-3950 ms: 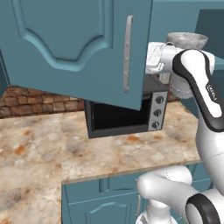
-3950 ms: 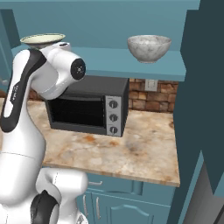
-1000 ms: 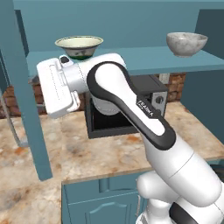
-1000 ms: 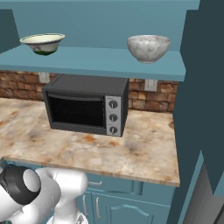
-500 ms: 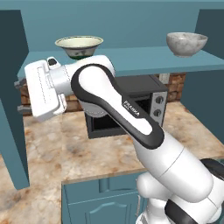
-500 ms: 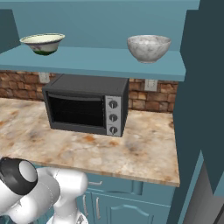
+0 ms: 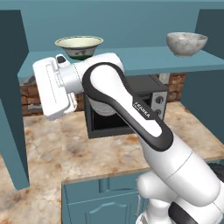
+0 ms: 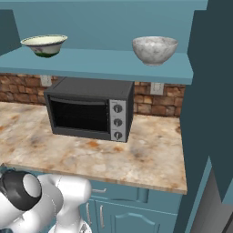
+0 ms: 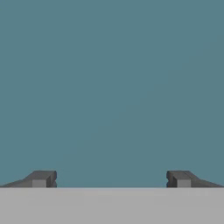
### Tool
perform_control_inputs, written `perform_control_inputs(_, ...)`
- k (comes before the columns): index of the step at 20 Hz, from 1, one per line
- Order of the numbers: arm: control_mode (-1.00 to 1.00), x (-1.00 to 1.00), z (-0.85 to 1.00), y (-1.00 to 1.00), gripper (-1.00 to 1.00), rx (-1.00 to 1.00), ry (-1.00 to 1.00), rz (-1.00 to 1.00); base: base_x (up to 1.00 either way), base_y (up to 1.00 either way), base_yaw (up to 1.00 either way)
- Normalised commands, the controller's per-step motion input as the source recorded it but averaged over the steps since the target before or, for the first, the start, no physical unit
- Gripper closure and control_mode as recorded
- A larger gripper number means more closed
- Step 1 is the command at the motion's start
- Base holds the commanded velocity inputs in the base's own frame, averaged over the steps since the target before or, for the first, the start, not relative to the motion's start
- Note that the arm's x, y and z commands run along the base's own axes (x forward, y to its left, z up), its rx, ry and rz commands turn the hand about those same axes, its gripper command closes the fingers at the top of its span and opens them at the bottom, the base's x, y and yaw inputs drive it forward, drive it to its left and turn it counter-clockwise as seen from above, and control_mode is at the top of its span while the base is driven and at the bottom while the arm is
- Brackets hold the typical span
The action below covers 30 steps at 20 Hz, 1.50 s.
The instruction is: Move the bowls from the cabinet to the plates on the dining table.
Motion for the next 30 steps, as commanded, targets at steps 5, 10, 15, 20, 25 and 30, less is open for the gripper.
perform_control_inputs(5, -1.00, -0.02, 0.13, -0.43, -1.00, -0.01, -0.08, 0.00, 0.00, 0.00, 0.00)
perform_control_inputs(10, -1.00, 0.00, 0.23, -0.40, -1.00, -0.04, -0.11, 0.00, 0.00, 0.00, 0.00)
perform_control_inputs(15, -1.00, -0.01, 0.29, -0.36, -1.00, -0.07, -0.15, -0.01, 0.00, 0.00, 0.00)
perform_control_inputs(20, -1.00, -0.04, 0.21, -0.35, -1.00, -0.08, -0.16, -0.02, 0.00, 0.00, 0.00)
perform_control_inputs(25, -1.00, -0.01, 0.05, -0.37, -1.00, -0.08, -0.10, -0.05, 0.00, 0.00, 0.00)
perform_control_inputs(30, -1.00, 0.00, 0.00, -0.41, -1.00, -0.08, -0.06, -0.06, 0.00, 0.00, 0.00)
